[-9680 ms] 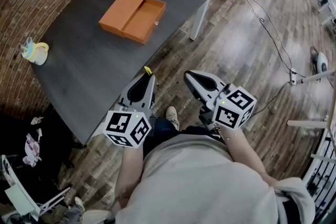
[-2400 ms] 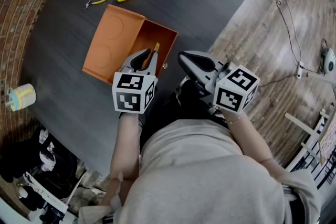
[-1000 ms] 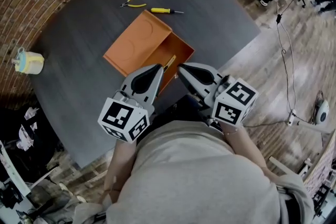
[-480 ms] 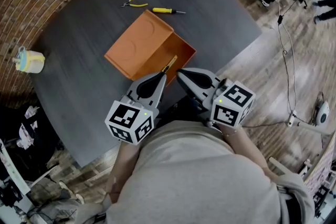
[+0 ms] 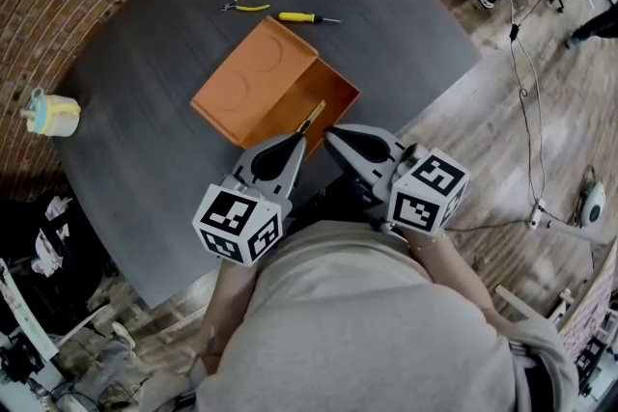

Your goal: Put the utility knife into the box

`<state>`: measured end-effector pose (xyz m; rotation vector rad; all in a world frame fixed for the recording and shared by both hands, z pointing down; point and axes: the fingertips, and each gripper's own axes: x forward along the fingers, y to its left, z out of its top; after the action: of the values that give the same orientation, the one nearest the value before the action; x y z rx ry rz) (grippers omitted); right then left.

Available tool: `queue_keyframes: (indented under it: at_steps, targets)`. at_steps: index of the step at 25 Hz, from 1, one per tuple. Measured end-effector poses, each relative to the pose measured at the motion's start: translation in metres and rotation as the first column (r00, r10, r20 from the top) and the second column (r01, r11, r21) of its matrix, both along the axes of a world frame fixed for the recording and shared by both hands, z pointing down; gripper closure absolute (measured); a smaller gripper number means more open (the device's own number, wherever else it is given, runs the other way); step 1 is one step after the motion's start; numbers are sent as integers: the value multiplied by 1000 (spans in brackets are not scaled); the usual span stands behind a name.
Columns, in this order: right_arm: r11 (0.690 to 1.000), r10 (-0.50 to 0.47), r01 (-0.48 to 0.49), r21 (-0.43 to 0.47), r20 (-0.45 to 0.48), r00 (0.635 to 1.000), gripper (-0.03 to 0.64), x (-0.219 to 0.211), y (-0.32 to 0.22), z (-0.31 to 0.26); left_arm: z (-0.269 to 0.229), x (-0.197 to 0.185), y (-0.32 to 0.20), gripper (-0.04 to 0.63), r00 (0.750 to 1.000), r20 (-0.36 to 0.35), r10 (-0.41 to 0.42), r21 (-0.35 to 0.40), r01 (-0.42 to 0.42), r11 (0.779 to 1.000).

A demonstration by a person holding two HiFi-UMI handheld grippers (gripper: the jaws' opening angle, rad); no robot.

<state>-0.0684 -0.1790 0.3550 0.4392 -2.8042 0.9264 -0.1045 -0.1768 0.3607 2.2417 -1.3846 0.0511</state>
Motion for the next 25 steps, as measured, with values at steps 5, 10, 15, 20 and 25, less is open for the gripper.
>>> queue_keyframes:
  at_steps: [5, 10, 15, 20, 25]
  targets:
    - [1000, -2, 2, 0, -3, 1000, 611, -1, 0, 1, 1, 1, 1, 577, 1000, -1, 7, 0, -7, 1000]
    - [1000, 7, -7, -14, 3, 1000, 611, 2, 0, 3, 2, 3, 1, 577, 1000, -7, 14, -3, -14, 1000]
    - [1000, 13, -13, -20, 3, 1000, 611, 4, 0, 3, 3, 3, 1, 577, 1000, -10, 16, -6, -16, 1000]
    - [999, 15, -15, -29, 6, 1000, 611, 4, 0, 4, 3, 3, 1, 577, 1000, -12, 18, -12, -18, 1000]
    - [999, 12, -12, -35, 5, 1000, 611, 3, 1, 5, 4, 2, 2, 577, 1000, -10, 16, -21, -16, 1000]
